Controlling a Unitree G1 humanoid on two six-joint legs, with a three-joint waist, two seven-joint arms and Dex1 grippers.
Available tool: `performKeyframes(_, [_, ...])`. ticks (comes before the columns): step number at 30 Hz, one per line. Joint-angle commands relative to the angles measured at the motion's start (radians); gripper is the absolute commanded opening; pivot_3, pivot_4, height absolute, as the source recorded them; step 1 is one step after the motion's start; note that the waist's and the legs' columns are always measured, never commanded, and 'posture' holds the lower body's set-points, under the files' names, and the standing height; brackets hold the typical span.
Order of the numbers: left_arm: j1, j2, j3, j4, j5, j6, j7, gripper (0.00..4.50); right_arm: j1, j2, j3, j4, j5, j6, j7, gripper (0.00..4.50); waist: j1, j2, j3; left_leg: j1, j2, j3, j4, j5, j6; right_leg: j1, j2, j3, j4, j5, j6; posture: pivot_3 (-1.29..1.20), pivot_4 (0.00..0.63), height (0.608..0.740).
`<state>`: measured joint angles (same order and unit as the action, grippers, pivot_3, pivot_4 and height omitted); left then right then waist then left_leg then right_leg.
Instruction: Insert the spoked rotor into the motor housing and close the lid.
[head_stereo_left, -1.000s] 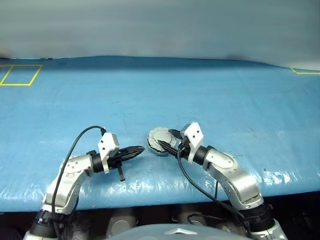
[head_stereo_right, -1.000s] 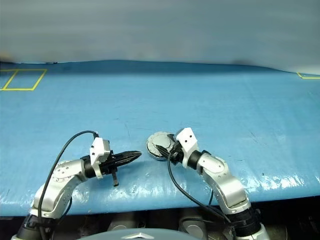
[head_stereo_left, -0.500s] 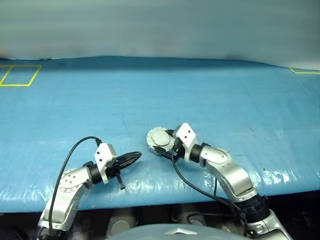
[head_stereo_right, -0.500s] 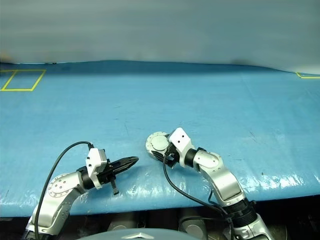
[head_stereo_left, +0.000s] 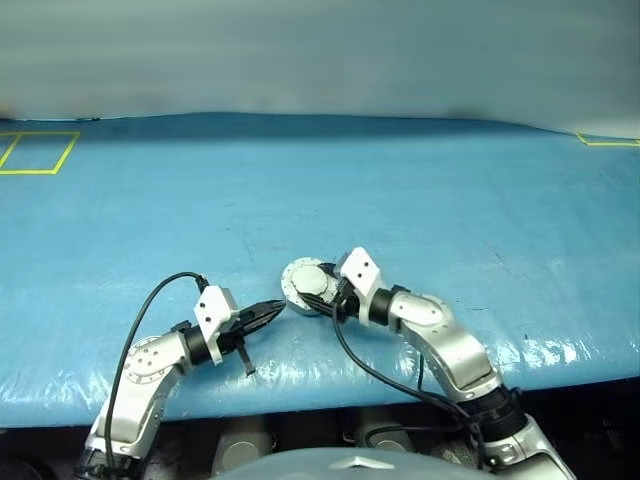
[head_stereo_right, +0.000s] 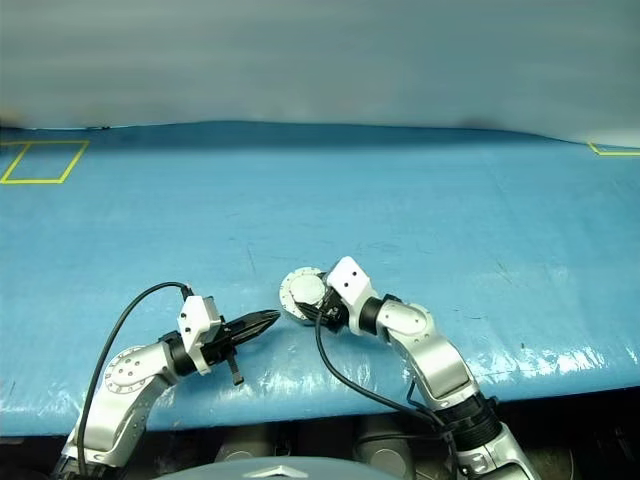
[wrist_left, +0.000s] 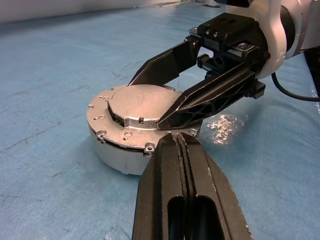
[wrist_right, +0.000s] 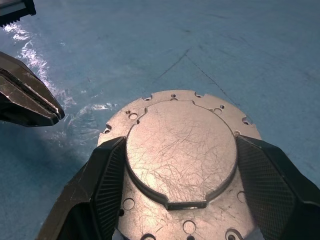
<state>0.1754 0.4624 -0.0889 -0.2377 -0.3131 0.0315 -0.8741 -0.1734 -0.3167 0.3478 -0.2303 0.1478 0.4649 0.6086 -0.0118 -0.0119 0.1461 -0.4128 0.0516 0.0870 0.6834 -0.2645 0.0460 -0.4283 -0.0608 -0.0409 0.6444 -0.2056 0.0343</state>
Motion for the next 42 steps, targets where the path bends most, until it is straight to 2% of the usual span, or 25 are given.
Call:
performKeyframes(1, [-0.008, 0.001, -0.005, -0.009, 0.002, -0.012, 0.002, 0.0, 0.004, -0.025, 0.008, 0.016, -0.025, 0.01, 0.005, 3.06, 0.0, 0.0, 0.0, 0.0, 0.0, 0.0, 0.0, 0.0, 0.0, 0.0, 0.0, 0.0, 0.0, 0.0, 0.0, 0.0, 0.15, 0.74])
performKeyframes(6, [-0.016, 0.0, -0.013, -0.016, 0.002, -0.005, 0.002, 0.0, 0.0, -0.063, 0.029, 0.038, -0.079, 0.003, 0.004, 3.06, 0.002, 0.0, 0.0, 0.001, 0.0, 0.0, 0.0, 0.0, 0.0, -0.001, -0.001, -0.001, -0.001, 0.0, 0.0, 0.0, 0.15, 0.74])
performKeyframes(14, [-0.035, -0.013, -0.02, 0.003, 0.001, -0.008, 0.015, 0.0, 0.003, -0.018, 0.054, 0.093, -0.091, 0.04, -0.032, 3.06, 0.0, 0.003, -0.004, 0.003, 0.001, 0.0, 0.0, 0.0, 0.0, 0.0, 0.0, -0.001, 0.0, -0.001, 0.002, 0.0, 0.15, 0.74])
performKeyframes(20, [-0.095, -0.025, -0.005, 0.075, 0.044, -0.026, 0.062, 0.0, 0.025, -0.027, 0.048, 0.083, -0.06, 0.089, 0.006, 3.06, 0.0, 0.003, -0.007, 0.006, 0.001, 0.0, 0.0, 0.001, -0.001, 0.001, 0.0, -0.001, 0.0, -0.001, 0.001, 0.0, 0.15, 0.74])
performKeyframes(29, [-0.176, -0.059, -0.055, 0.183, 0.104, -0.042, 0.078, 0.0, 0.028, -0.014, 0.029, 0.068, -0.054, 0.079, -0.009, 3.06, 0.003, 0.003, -0.008, 0.005, 0.001, 0.0, 0.0, 0.0, -0.001, 0.001, -0.001, -0.002, -0.001, -0.001, 0.001, 0.0, 0.15, 0.74])
performKeyframes(39, [-0.211, -0.067, -0.115, 0.276, 0.166, -0.04, 0.058, 0.0, 0.055, -0.012, 0.033, 0.046, -0.049, 0.086, -0.013, 3.06, 0.007, 0.006, -0.014, 0.005, 0.0, -0.001, 0.0, 0.0, -0.001, 0.001, -0.002, -0.002, -0.001, -0.001, 0.001, 0.0, 0.15, 0.74])
performKeyframes(42, [-0.213, -0.058, -0.118, 0.286, 0.183, -0.036, 0.065, 0.0, 0.061, -0.008, 0.027, 0.044, -0.079, 0.055, -0.054, 3.06, 0.01, 0.006, -0.018, 0.005, 0.0, -0.001, 0.0, 0.0, 0.0, 0.001, -0.003, -0.002, -0.002, -0.001, 0.001, 0.0, 0.15, 0.74])
